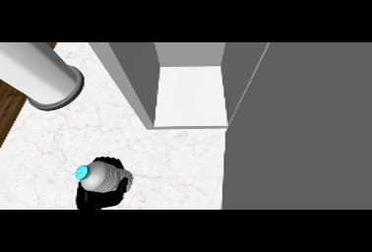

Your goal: Pick up the bottled water, place it into the cabinet and close the cabinet

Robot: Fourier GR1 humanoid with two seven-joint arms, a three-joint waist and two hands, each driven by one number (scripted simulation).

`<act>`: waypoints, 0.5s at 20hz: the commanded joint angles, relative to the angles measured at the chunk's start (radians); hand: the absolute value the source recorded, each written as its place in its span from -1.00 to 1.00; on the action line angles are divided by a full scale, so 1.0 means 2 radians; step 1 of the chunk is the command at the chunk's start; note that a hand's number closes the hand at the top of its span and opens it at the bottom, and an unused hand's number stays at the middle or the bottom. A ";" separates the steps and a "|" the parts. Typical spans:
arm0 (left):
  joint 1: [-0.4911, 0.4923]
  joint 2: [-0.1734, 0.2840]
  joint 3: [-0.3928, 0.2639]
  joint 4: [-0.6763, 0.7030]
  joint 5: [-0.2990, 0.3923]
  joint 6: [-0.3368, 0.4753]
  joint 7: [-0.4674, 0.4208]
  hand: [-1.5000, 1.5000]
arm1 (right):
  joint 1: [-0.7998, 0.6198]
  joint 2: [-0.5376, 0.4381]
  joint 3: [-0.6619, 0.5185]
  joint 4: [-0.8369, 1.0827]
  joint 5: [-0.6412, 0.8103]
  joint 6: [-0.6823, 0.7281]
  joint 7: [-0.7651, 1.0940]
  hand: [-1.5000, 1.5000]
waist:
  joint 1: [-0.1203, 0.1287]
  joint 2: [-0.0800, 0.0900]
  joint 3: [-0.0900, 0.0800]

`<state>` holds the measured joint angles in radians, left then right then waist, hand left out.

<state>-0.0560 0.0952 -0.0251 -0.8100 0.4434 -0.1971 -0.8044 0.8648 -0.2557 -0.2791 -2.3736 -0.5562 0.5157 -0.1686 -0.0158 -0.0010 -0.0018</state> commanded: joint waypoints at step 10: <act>-0.074 0.079 0.024 0.015 -0.001 -0.038 0.049 1.00 | 0.022 -0.012 -0.014 -0.118 -0.074 -0.040 0.050 -1.00 | 0.001 0.001 0.000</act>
<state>-0.1640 0.2446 0.0357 -0.7761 0.4618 -0.2878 -0.7407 0.8655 -0.2777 -0.2908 -2.3701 -0.5802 0.5081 -0.1787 -0.0147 -0.0007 -0.0018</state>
